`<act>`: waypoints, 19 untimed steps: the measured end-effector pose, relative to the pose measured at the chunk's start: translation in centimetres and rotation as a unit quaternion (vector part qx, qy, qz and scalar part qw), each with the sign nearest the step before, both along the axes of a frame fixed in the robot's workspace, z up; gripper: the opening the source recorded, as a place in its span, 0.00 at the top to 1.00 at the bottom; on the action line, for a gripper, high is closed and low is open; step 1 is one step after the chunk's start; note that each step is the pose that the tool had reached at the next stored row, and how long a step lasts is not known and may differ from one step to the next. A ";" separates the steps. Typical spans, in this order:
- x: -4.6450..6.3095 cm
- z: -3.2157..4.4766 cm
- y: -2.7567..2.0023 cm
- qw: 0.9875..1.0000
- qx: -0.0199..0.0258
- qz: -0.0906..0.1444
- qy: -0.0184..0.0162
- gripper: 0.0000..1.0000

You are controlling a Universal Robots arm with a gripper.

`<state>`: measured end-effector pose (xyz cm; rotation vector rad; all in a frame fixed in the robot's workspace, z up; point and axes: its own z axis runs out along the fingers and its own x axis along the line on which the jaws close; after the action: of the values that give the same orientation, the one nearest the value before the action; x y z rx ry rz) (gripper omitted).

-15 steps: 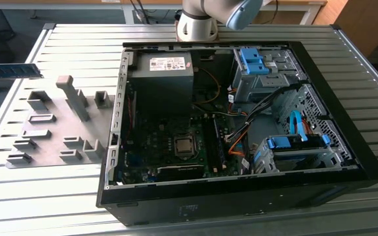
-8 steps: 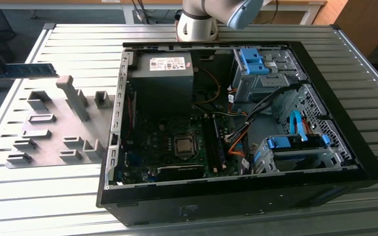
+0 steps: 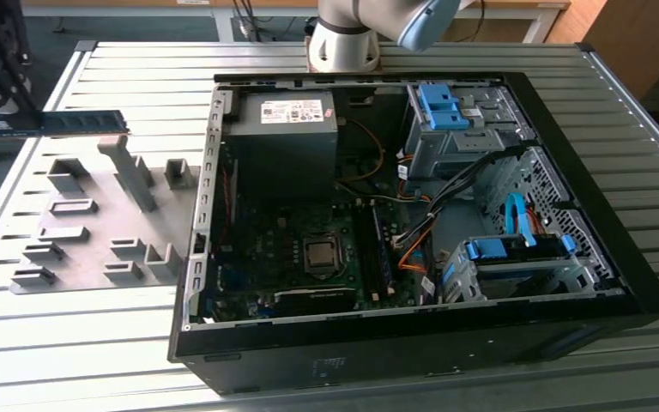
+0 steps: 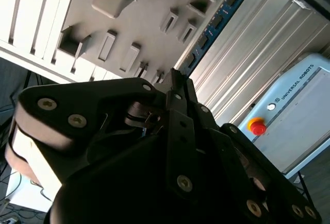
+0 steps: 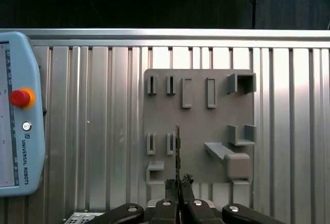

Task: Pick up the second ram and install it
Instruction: 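Pick up the second ram and move it above second insertion slot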

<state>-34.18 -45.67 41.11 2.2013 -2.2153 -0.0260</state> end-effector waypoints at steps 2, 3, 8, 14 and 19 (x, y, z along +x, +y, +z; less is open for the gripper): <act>0.6 0.00 0.00 1.000 0.000 0.000 0.000 0.86; 1.0 -0.01 0.00 1.000 0.000 0.000 0.000 0.86; 2.6 -0.03 0.00 1.000 0.000 0.000 0.000 0.86; 4.4 -0.04 0.00 1.000 0.000 0.000 0.000 0.86; 5.6 -0.07 0.00 1.000 0.000 0.000 0.000 0.86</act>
<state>-28.58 -45.67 41.04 2.2014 -2.2152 -0.0259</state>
